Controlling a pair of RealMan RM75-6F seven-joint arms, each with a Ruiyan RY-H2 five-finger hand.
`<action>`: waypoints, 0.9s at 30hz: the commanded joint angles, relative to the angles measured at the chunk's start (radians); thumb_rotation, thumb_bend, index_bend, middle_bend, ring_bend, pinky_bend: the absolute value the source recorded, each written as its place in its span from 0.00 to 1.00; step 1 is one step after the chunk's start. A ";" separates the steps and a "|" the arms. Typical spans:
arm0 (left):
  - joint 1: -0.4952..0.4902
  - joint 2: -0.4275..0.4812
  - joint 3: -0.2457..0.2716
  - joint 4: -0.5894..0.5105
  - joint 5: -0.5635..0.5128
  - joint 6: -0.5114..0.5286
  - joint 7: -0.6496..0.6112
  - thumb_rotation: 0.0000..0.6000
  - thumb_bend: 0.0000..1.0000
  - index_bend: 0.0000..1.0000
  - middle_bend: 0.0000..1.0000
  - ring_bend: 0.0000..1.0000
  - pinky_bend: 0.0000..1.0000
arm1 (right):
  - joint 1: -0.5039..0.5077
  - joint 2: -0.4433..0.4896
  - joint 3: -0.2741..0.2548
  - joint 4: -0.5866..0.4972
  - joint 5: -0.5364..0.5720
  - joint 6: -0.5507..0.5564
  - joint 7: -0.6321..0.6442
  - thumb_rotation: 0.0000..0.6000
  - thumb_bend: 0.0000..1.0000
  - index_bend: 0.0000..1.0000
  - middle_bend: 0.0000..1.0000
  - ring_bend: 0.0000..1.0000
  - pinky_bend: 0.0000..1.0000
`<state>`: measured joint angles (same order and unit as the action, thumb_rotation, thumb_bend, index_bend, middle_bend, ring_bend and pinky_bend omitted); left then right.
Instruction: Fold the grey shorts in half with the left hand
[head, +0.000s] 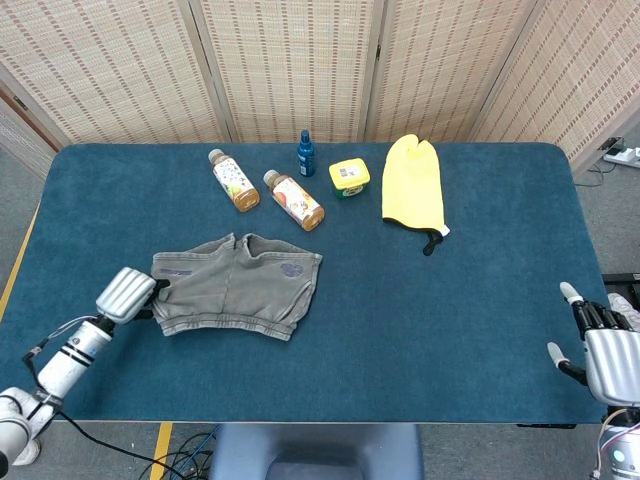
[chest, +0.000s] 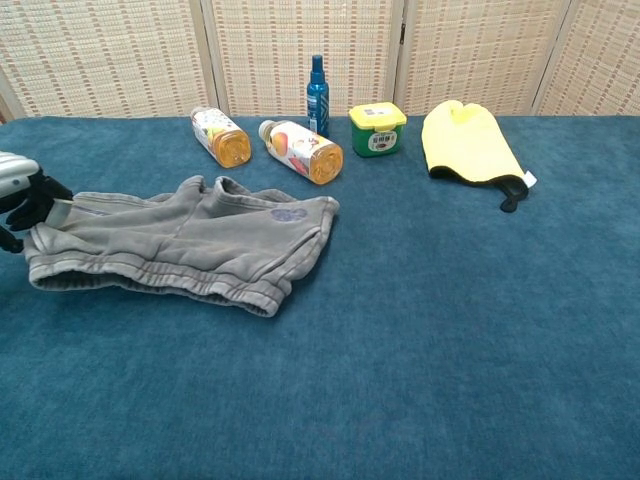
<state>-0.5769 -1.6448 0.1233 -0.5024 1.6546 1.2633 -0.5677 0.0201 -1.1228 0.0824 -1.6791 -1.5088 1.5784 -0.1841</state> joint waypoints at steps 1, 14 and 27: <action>0.038 0.068 0.006 -0.069 -0.011 0.006 0.037 1.00 0.47 0.72 0.86 0.78 0.84 | 0.003 -0.003 0.001 0.004 -0.006 0.001 0.006 1.00 0.24 0.08 0.27 0.31 0.32; 0.072 0.241 0.005 -0.322 0.008 0.043 0.196 1.00 0.46 0.70 0.86 0.76 0.83 | 0.005 -0.020 -0.004 0.041 -0.031 0.007 0.057 1.00 0.24 0.08 0.27 0.31 0.32; -0.109 0.301 -0.075 -0.625 0.102 -0.011 0.431 1.00 0.46 0.70 0.86 0.76 0.82 | -0.025 -0.002 -0.009 0.041 -0.032 0.047 0.072 1.00 0.24 0.08 0.27 0.31 0.32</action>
<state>-0.6550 -1.3581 0.0664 -1.0918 1.7388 1.2718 -0.1620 -0.0035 -1.1258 0.0741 -1.6378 -1.5415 1.6241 -0.1126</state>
